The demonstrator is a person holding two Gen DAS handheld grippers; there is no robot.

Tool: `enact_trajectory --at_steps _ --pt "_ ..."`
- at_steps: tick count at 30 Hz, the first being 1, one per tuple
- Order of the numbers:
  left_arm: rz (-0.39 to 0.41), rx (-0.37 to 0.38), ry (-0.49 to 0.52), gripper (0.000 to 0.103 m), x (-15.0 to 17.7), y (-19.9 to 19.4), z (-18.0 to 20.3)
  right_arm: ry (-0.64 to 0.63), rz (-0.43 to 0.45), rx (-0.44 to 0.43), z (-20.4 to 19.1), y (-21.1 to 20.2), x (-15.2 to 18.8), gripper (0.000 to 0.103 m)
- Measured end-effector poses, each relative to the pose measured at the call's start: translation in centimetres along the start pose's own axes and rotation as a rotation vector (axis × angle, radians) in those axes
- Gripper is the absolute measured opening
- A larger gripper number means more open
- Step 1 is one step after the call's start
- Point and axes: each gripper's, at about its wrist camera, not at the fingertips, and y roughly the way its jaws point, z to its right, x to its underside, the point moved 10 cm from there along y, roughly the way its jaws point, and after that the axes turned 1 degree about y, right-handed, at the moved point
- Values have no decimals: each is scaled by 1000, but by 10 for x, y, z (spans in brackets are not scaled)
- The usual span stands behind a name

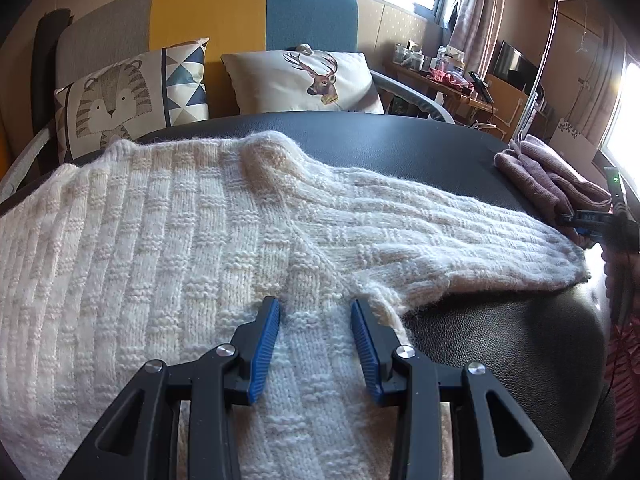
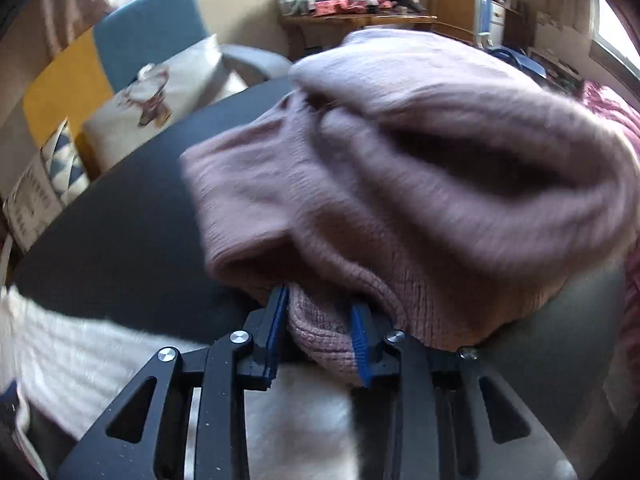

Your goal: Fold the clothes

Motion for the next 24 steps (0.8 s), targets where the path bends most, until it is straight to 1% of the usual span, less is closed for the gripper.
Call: enact_trajectory --at_steps 1,5,6,7,9,12,13,15,16,20,21,22,23,24 --pt "0 3 -2 38 0 0 0 -3 4 26 6 1 -4 24" --pt "1 10 -9 37 0 0 -1 -28 26 125 34 2 -17 24" --pt "1 10 -9 37 0 0 -1 -25 29 139 41 2 -22 24" --pt "2 10 -9 38 0 0 -1 -8 29 136 48 3 -26 24" --pt "2 11 -10 37 0 0 -1 20 24 82 57 3 -28 25" --pt "3 11 -11 37 0 0 -1 -7 -4 24 54 -7 -19 28" --pt "3 12 -11 37 0 0 -1 -25 -8 31 52 -15 -12 31" --pt "4 13 -12 37 0 0 -1 -50 24 58 50 -35 -1 32" --pt "4 13 -12 37 0 0 -1 -59 37 38 42 -42 5 32" --pt "4 16 -14 37 0 -1 -1 -95 74 -134 -7 -69 34 32" --pt "4 16 -14 37 0 -1 -1 -110 61 -170 -18 -71 41 32" --pt "4 17 -15 37 0 -1 -1 -136 32 -184 -28 -67 47 22" --pt "5 17 -15 37 0 -1 -1 -166 7 -166 -36 -58 52 19" --pt "5 16 -15 37 0 -1 -1 -195 -15 -133 -42 -47 57 18"
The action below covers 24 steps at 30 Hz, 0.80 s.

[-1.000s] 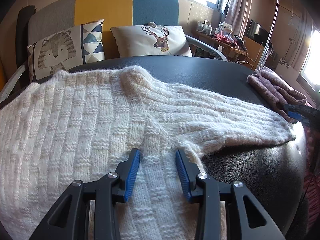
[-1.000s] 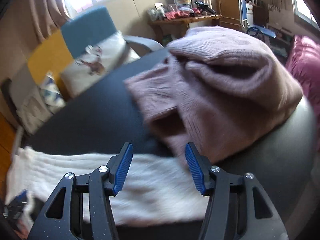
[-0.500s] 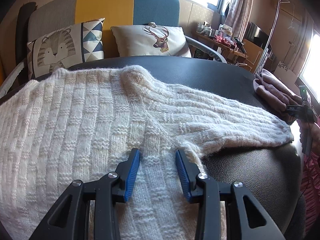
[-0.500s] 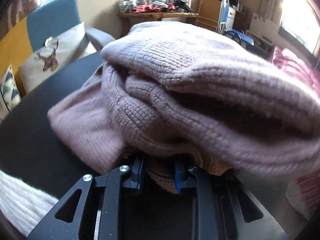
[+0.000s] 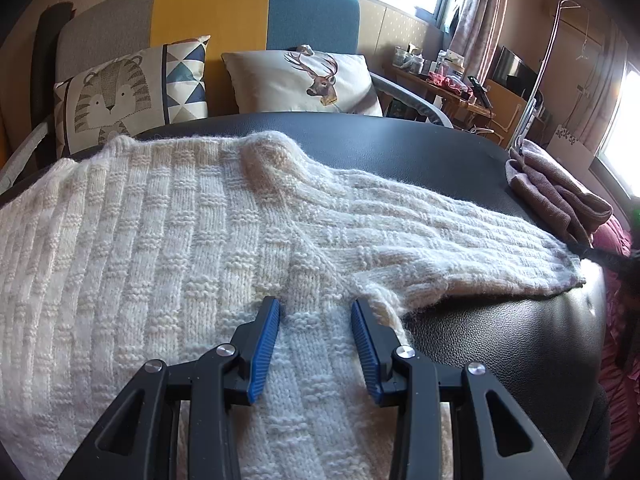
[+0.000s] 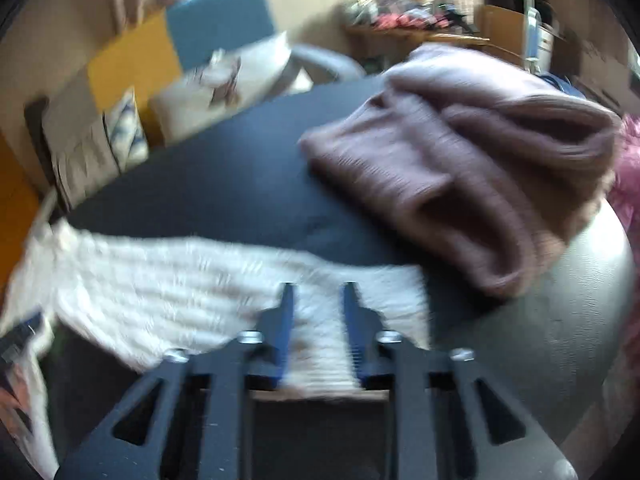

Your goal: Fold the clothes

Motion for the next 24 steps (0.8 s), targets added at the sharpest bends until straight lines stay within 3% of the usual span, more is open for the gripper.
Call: enact_trajectory --at_steps 3,6,12,15,18,21,24 --pt "-1 -5 5 37 0 0 1 -40 36 65 5 9 -9 17" --pt "-1 -5 5 38 0 0 1 -8 35 78 16 15 -21 17" --pt "-6 -13 9 38 -1 -1 1 1 24 44 5 17 -21 19" --pt "-31 -8 8 38 -3 -10 4 38 84 26 -8 3 -33 19" --pt "-13 19 -13 38 -13 -29 3 3 128 -43 -46 -13 -39 19" --pt "43 -60 -29 38 -31 -42 -19 -95 96 -136 -114 -5 -38 19" --pt "24 -130 -61 37 -46 -28 -45 -138 45 -246 -186 13 -32 19"
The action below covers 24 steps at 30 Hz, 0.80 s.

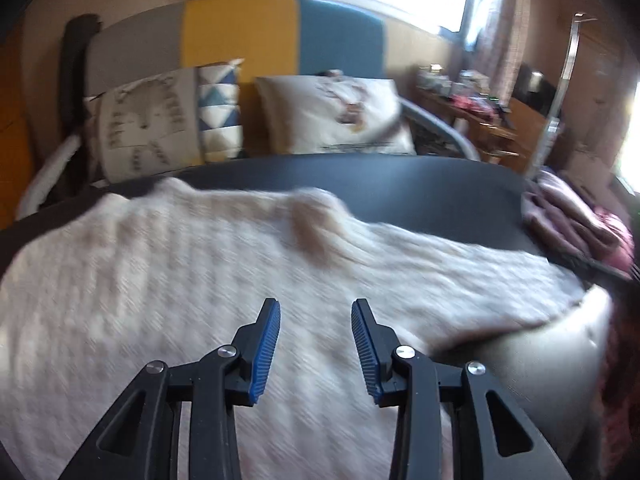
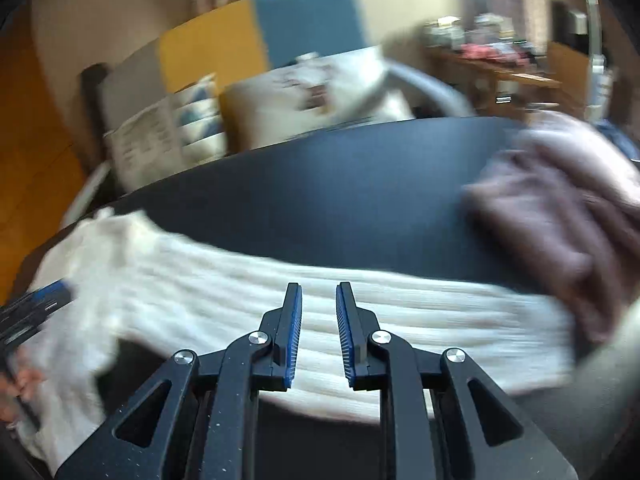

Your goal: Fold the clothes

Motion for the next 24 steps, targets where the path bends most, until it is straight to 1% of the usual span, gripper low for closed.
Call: enact_trajectory --at_steps 3,5,6,8,10,12,13,16,17,18,19,20,22,24 --pt "-40 -37 -24 38 -8 27 -12 -23 -33 -108 -55 26 -2 19" --pt "-68 -60 -39 38 -13 45 -19 -50 -59 -150 -88 43 -3 19" --pt "-80 -48 -57 38 -13 53 -19 -54 -71 -170 -99 49 -5 19" --pt "-65 -6 -113 38 -12 54 -15 -68 -94 -210 -123 61 -14 19" --pt "-43 82 -172 38 -4 45 -5 -109 -111 -221 -142 75 -27 19" --pt "-65 140 -199 38 10 39 6 -161 -124 -233 -161 88 -40 20" --pt "-71 150 -194 37 16 37 12 -180 -131 -246 -169 93 -44 20" --pt "-26 105 -90 37 25 33 23 -235 -165 -303 -195 114 -54 19" --pt "-19 91 -63 37 28 34 25 -271 -185 -298 -202 122 -53 19" --pt "-16 83 -51 37 29 35 26 -319 -211 -276 -207 131 -50 15" --pt "-14 77 -48 37 29 35 26 -367 -237 -253 -211 139 -46 14" --pt "-12 74 -45 37 29 35 27 -388 -250 -230 -211 147 -44 14" --pt "-6 84 -52 37 28 35 27 -391 -259 -180 -205 159 -43 14" --pt "-1 103 -68 37 27 34 26 -365 -249 -167 -201 165 -45 14"
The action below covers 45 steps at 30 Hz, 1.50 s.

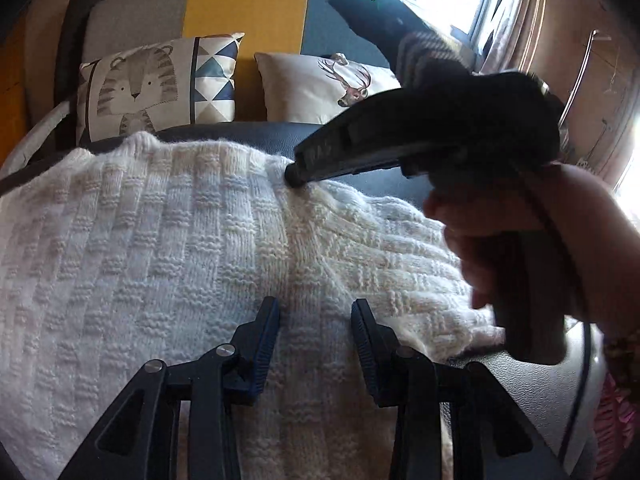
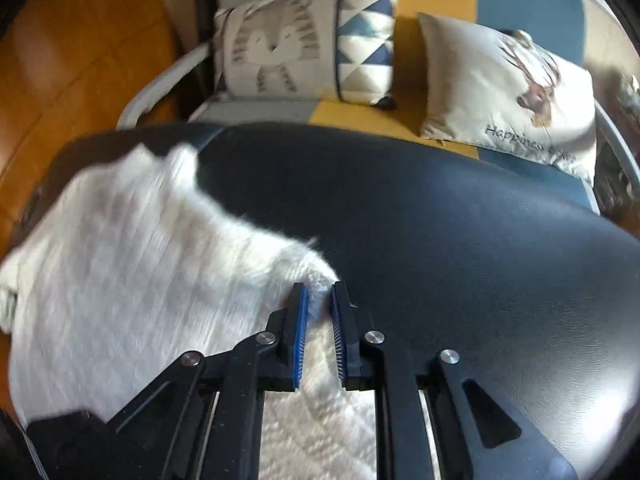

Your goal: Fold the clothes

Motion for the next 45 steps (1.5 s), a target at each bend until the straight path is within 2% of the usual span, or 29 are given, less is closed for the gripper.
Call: enact_trajectory --at_steps 5,9,11,13,15,18,20,21,22,24,27,28,31,35,36,38,43,44,45 --pt "5 16 -13 37 0 -1 0 21 46 15 7 4 -3 12" --pt "7 11 -9 37 2 -1 0 86 78 -23 11 4 -6 13" --pt "7 18 -15 37 1 0 -1 86 76 -40 9 -1 -8 17" --pt "9 32 -27 37 0 0 -3 78 88 -12 12 -18 -7 21" --pt "11 55 -46 37 -1 0 -5 97 151 -41 13 -46 -7 21" --pt "21 120 -107 37 -2 -2 -10 156 190 -94 12 -89 19 21" --pt "26 149 -137 37 -2 -3 -12 149 167 -88 9 -98 41 21" --pt "28 163 -151 37 -2 -3 -13 134 149 -82 5 -99 54 16" --pt "29 164 -153 37 -2 -3 -13 115 137 -74 0 -97 67 12" --pt "29 149 -140 37 -2 -2 -12 80 108 -58 -10 -90 94 12" --pt "27 124 -121 37 -3 0 -10 112 65 -48 -8 -71 122 12" --pt "25 114 -113 37 -3 1 -10 132 73 -47 -3 -69 127 8" --pt "21 79 -83 37 -2 3 -7 208 128 -95 12 -71 133 8" --pt "18 50 -57 37 0 2 -4 400 126 -249 24 -86 130 12" --pt "18 48 -55 37 0 2 -4 415 153 -252 29 -94 123 12" --pt "18 41 -50 37 1 2 -4 397 177 -200 37 -97 108 12" --pt "13 -10 -4 37 2 4 0 362 100 -93 55 -62 82 12" --pt "12 -18 3 37 3 4 0 353 86 -57 60 -55 80 9" --pt "11 -27 10 37 3 4 1 348 86 -23 67 -51 79 2"
